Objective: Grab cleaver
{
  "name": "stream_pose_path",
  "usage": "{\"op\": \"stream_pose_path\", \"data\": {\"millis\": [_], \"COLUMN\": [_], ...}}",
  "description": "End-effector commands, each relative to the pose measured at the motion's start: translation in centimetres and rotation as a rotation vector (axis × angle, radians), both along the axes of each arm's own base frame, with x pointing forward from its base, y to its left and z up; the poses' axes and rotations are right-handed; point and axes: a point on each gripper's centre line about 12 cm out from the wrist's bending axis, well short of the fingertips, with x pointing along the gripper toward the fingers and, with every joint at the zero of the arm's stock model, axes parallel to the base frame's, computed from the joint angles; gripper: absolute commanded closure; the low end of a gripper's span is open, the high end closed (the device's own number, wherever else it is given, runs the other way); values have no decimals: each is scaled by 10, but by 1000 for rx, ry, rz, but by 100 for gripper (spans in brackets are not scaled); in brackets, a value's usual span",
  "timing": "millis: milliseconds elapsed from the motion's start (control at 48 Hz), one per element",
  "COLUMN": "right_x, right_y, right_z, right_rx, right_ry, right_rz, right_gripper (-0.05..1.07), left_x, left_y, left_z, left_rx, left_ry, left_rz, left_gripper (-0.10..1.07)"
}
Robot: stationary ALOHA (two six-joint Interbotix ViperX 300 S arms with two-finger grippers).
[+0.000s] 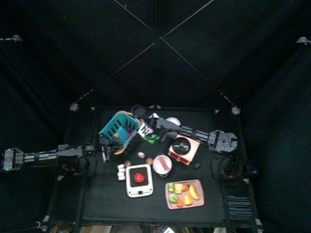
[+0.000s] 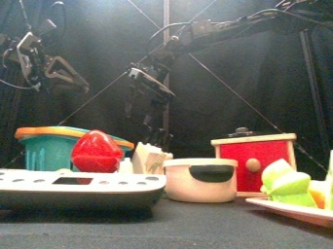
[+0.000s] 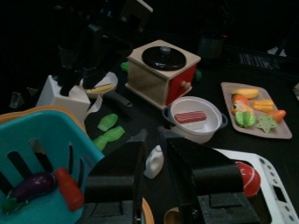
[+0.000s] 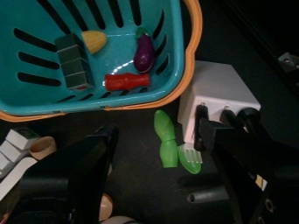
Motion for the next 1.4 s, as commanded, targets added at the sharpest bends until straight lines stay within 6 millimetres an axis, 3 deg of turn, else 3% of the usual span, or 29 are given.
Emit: {"op": "stream_pose_path", "data": {"millis": [0, 208, 583, 1375], "right_x": [-10, -19, -24, -25], "right_y": [0, 5, 10, 0], "right_z": [35, 26, 13, -1], "right_rx": [-34, -103, -77, -93], "right_ry": [-74, -63, -129, -118], "right_rz": [-27, -96, -96, -101], "right_gripper": [1, 1, 1, 1], "left_x": [2, 1, 0, -1], "left_y": [2, 3, 5, 7], "left_z": [6, 4, 5, 3], "left_rx": [10, 7, 17, 17], "left_ry": [-18, -12, -14, -10], "left_rz": [7, 11, 20, 30], "left_gripper": [35, 35, 35, 35]}}
